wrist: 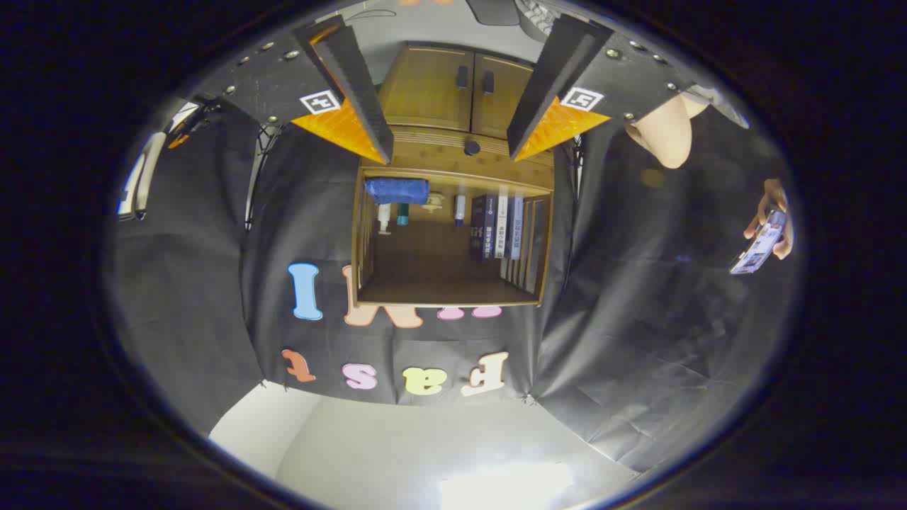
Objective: Pull open the drawer, take out the items inside it, and place them on the countertop above the cabinet.
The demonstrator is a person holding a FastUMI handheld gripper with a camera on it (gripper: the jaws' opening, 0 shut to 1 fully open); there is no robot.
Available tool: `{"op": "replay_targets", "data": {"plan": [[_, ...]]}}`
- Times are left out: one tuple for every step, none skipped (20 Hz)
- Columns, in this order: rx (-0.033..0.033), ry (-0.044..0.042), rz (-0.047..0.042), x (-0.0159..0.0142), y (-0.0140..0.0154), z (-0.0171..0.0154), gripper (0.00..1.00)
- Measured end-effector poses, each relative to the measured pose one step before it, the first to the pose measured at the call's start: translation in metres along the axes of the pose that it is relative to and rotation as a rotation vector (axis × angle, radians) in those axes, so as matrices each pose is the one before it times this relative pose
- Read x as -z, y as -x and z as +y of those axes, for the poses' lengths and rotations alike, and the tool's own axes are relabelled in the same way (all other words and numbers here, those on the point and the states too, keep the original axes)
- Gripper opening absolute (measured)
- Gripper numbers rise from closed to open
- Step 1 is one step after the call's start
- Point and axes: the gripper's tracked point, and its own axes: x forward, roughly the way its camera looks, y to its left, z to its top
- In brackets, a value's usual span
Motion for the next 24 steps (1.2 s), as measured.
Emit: {"op": "replay_targets", "data": {"plan": [[0.00153,0.00205,0.00127,0.00142,-0.00048,-0.00048,0.97],[-0.0002,0.00275,0.00006,-0.00028,-0.00059,0.00021,0.97],[-0.00086,0.0026,0.00055,0.00007,-0.0004,0.00017,0.97],[-0.00177,0.00221,0.00062,0.0006,-0.00037,0.00137,0.97],[-0.00207,0.00221,0.00127,0.00049,-0.00092,0.00092,0.97],[-0.0025,0.00075,0.00018,-0.00018,-0.00015,0.0012,0.97],[-0.00249,-0.00002,-0.00224,-0.00034,-0.00082,0.00084,0.97],[-0.0026,0.00067,-0.00175,-0.00082,-0.00038,0.00065,0.97],[-0.00046,0.00164,-0.0004,0.00079,-0.00094,-0.00011,0.97],[0.00323,0.00052,-0.00065,-0.0003,-0.00073,-0.00152,0.97],[0.00353,0.00114,-0.00082,-0.00009,0.00022,-0.00121,0.97],[0.0037,-0.00021,0.00024,-0.00048,0.00029,-0.00134,0.97],[0.00344,-0.00233,-0.00103,0.00056,0.00133,-0.00108,0.97],[0.00145,-0.00223,-0.0023,-0.00125,0.00064,0.00037,0.97],[0.00027,-0.00116,-0.00014,0.00064,-0.00042,-0.00015,0.97],[-0.00016,0.00094,0.00103,0.00066,0.00057,0.00042,0.97],[-0.00133,0.00423,-0.00003,0.00031,-0.00047,0.00071,0.97],[-0.00021,0.00595,0.0007,0.00028,0.00094,0.0003,0.97],[-0.00085,0.00656,-0.00036,0.00134,-0.00062,0.00025,0.97],[-0.00046,0.00872,-0.00278,0.00061,-0.00127,0.00016,0.97],[0.00093,0.01055,-0.00426,-0.00027,-0.00262,-0.00031,0.97],[0.00145,0.0068,-0.00575,0.00016,-0.00298,-0.00035,0.97],[-0.00088,0.00398,-0.0062,0.00004,-0.00619,0.00059,0.97],[-0.00386,0.00365,-0.00356,0.00113,-0.00863,0.00126,0.97]]}}
